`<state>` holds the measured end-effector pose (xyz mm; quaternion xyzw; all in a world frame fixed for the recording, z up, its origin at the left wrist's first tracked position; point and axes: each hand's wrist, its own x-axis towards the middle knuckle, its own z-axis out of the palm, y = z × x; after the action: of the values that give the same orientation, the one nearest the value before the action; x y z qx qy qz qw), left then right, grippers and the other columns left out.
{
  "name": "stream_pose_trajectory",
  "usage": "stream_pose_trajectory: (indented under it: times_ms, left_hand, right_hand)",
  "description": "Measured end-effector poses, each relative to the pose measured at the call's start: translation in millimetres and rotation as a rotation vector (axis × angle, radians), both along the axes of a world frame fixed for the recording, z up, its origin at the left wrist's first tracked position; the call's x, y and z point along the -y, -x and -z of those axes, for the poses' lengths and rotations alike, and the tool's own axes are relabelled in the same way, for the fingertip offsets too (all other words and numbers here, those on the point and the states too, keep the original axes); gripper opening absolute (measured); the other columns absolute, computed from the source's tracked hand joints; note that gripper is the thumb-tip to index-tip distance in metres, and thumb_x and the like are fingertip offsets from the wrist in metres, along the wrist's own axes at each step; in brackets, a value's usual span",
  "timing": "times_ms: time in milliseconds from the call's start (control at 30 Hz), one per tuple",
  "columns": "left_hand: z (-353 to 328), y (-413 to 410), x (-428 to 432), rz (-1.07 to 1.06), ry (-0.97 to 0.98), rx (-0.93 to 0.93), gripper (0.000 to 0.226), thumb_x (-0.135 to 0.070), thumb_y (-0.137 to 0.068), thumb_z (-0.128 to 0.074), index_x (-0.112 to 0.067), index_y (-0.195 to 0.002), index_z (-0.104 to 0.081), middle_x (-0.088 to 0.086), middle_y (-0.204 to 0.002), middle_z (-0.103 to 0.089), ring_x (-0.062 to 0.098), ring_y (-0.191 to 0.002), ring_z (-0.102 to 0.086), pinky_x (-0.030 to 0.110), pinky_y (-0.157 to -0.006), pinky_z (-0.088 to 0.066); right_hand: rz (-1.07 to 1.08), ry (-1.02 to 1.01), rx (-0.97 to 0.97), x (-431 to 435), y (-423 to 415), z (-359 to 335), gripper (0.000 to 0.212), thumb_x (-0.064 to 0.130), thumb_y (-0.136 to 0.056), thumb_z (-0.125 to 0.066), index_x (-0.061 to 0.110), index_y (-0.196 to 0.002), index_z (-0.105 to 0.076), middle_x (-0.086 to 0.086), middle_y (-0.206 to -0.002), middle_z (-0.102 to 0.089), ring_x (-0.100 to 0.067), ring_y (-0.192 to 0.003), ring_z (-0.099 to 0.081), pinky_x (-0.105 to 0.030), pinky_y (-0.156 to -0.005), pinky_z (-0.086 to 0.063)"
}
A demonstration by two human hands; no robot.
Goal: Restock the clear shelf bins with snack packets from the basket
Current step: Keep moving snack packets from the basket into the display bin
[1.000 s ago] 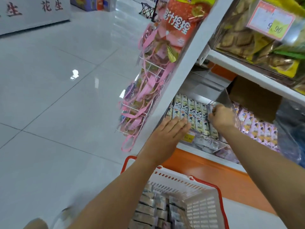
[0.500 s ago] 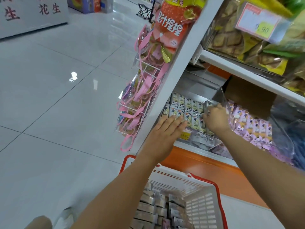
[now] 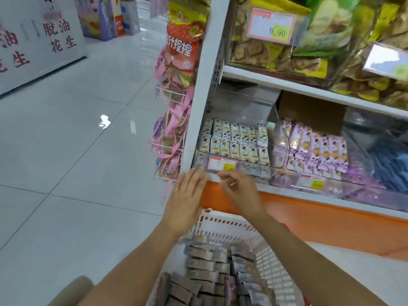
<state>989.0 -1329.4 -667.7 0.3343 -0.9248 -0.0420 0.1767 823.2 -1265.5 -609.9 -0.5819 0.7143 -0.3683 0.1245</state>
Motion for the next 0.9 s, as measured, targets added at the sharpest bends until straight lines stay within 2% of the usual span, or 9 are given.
stream_pose_trajectory:
  times_ms: [133, 233, 267, 333, 400, 467, 633, 767, 900]
  left_hand:
    - [53.8, -29.5, -19.0, -0.121, -0.142, 0.141, 0.09, -0.021, -0.062, -0.083, -0.009, -0.143, -0.046, 0.015, -0.146, -0.047, 0.033, -0.132, -0.047, 0.047, -0.112, -0.03]
    - [93.0, -49.5, -28.7, -0.25, -0.245, 0.235, 0.09, -0.015, -0.059, -0.085, -0.008, -0.141, -0.049, 0.014, -0.145, -0.049, 0.034, -0.129, -0.053, 0.045, -0.109, -0.029]
    - [101.4, -54.8, -31.3, -0.291, -0.287, 0.259, 0.091, -0.016, -0.064, -0.083, -0.007, -0.145, -0.043, 0.014, -0.151, -0.042, 0.033, -0.133, -0.048, 0.044, -0.11, -0.025]
    - [120.2, -62.5, -36.1, -0.3, -0.313, 0.276, 0.091, -0.017, -0.084, -0.065, -0.008, -0.154, -0.008, 0.009, -0.162, -0.006, 0.03, -0.148, -0.022, 0.041, -0.117, -0.008]
    - [132.7, -66.1, -38.0, -0.268, -0.363, 0.286, 0.086, -0.012, -0.094, -0.048, -0.013, -0.148, 0.018, 0.004, -0.159, 0.018, 0.025, -0.151, 0.0, 0.037, -0.118, 0.004]
    - [138.1, -65.8, -37.7, -0.271, -0.385, 0.242, 0.089, -0.006, -0.09, -0.053, -0.012, -0.15, 0.012, 0.003, -0.16, 0.014, 0.026, -0.151, -0.007, 0.035, -0.118, -0.001]
    - [142.7, -67.2, -36.5, -0.283, -0.373, 0.213, 0.091, -0.009, -0.073, -0.072, -0.003, -0.152, -0.027, 0.013, -0.158, -0.027, 0.032, -0.14, -0.039, 0.039, -0.113, -0.026]
    - [144.3, -68.3, -37.2, -0.273, -0.369, 0.213, 0.088, -0.012, -0.08, -0.067, -0.005, -0.154, -0.021, 0.011, -0.161, -0.02, 0.031, -0.143, -0.033, 0.042, -0.114, -0.031]
    - [145.1, -68.8, -36.7, -0.286, -0.382, 0.221, 0.086, -0.014, -0.085, -0.06, -0.007, -0.156, -0.013, 0.008, -0.163, -0.01, 0.03, -0.147, -0.026, 0.04, -0.117, -0.026]
  right_hand:
    - [-0.048, -0.237, 0.056, -14.4, -12.9, 60.4, 0.023, 0.015, -0.091, -0.065, 0.019, -0.114, -0.069, 0.003, -0.101, -0.069, -0.006, -0.085, -0.063, -0.017, -0.076, -0.052]
    - [-0.072, -0.42, 0.014, -24.2, -11.2, 106.5, 0.023, 0.019, -0.092, -0.063, 0.021, -0.115, -0.067, 0.003, -0.102, -0.067, -0.008, -0.084, -0.061, -0.022, -0.078, -0.05]
    - [-0.086, -0.489, -0.015, -26.7, -8.8, 120.7, 0.024, 0.021, -0.092, -0.061, 0.021, -0.115, -0.066, 0.003, -0.103, -0.066, -0.009, -0.087, -0.061, -0.023, -0.08, -0.049]
    - [-0.125, -0.606, -0.069, -29.9, -3.7, 146.7, 0.024, 0.023, -0.093, -0.058, 0.022, -0.116, -0.065, 0.003, -0.107, -0.065, -0.012, -0.092, -0.061, -0.025, -0.085, -0.048]
    - [-0.125, -0.69, -0.085, -31.7, 0.7, 171.2, 0.023, 0.024, -0.092, -0.057, 0.022, -0.114, -0.065, 0.001, -0.109, -0.064, -0.014, -0.097, -0.06, -0.027, -0.087, -0.047]
    - [-0.1, -0.766, -0.081, -34.1, 3.1, 195.3, 0.024, 0.024, -0.091, -0.057, 0.021, -0.114, -0.064, 0.001, -0.112, -0.062, -0.017, -0.102, -0.059, -0.028, -0.09, -0.046]
    - [-0.125, -0.848, -0.087, -39.6, -3.6, 248.7, 0.031, 0.024, -0.094, -0.055, 0.02, -0.125, -0.06, 0.0, -0.127, -0.057, -0.018, -0.117, -0.053, -0.028, -0.097, -0.039]
    - [-0.16, -0.909, -0.131, -39.2, -14.6, 278.8, 0.045, 0.024, -0.093, -0.057, 0.015, -0.137, -0.051, -0.004, -0.143, -0.047, -0.024, -0.132, -0.041, -0.03, -0.108, -0.031]
    - [-0.145, -0.996, -0.23, -40.2, -21.8, 297.1, 0.052, 0.029, -0.094, -0.056, 0.016, -0.141, -0.041, -0.007, -0.145, -0.042, -0.029, -0.133, -0.035, -0.037, -0.109, -0.032]
